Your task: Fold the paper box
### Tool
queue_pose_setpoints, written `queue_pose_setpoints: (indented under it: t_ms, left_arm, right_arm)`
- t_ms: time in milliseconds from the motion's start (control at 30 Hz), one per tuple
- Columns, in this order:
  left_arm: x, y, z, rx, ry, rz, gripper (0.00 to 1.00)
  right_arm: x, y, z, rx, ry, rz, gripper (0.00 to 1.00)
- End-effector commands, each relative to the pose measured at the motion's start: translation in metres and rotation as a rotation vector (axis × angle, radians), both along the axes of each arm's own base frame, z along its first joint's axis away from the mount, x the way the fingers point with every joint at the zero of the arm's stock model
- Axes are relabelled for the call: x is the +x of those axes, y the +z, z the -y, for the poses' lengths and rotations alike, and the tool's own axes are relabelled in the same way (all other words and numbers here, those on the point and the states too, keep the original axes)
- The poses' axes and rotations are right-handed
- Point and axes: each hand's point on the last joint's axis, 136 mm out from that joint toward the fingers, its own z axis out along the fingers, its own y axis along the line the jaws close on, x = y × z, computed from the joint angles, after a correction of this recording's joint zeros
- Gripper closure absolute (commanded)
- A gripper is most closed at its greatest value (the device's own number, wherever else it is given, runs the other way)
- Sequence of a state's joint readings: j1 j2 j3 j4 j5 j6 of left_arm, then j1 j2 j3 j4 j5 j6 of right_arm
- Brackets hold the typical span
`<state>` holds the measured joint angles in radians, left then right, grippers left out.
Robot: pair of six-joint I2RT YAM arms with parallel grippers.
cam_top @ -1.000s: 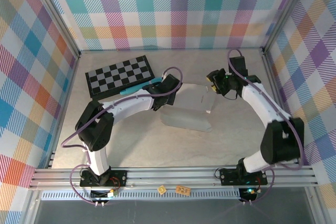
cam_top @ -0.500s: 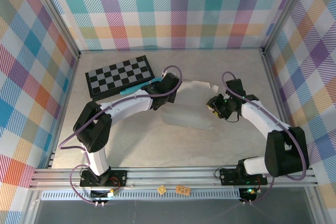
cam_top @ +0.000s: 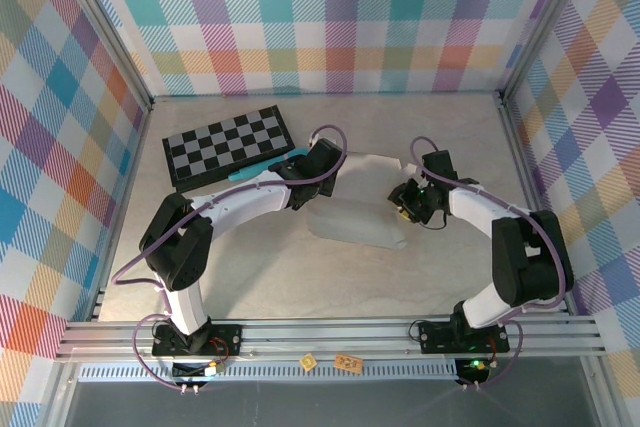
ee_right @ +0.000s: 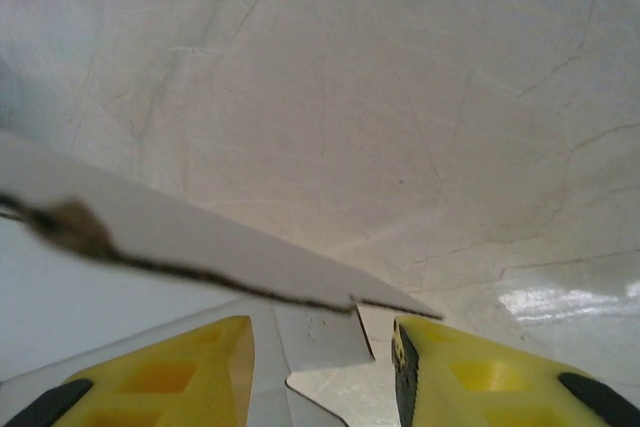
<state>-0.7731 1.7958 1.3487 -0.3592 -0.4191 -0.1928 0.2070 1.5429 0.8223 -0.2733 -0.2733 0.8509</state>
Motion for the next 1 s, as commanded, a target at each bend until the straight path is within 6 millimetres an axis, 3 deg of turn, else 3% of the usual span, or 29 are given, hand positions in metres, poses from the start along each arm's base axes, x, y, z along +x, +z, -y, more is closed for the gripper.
queue_pose_setpoints:
  t_ms: [0, 233, 633, 967]
  left_arm:
    - [0.0, 0.01, 0.01, -0.025, -0.025, 0.022, 1.0]
    - [0.0, 0.006, 0.012, -0.025, -0.031, 0.013, 1.0]
    - [0.001, 0.005, 0.014, -0.026, -0.033, 0.013, 1.0]
    - [0.0, 0.004, 0.013, -0.026, -0.032, 0.009, 1.0]
  right_arm:
    - [0.006, 0.002, -0.004, 0.008, 0.014, 0.042, 0.59]
    - [0.02, 0.007, -0.012, 0.041, 0.014, 0.064, 0.65]
    - [0.027, 0.024, -0.035, 0.088, 0.056, 0.084, 0.68]
    - [0.023, 0.015, -0.06, 0.082, 0.121, 0.059, 0.69]
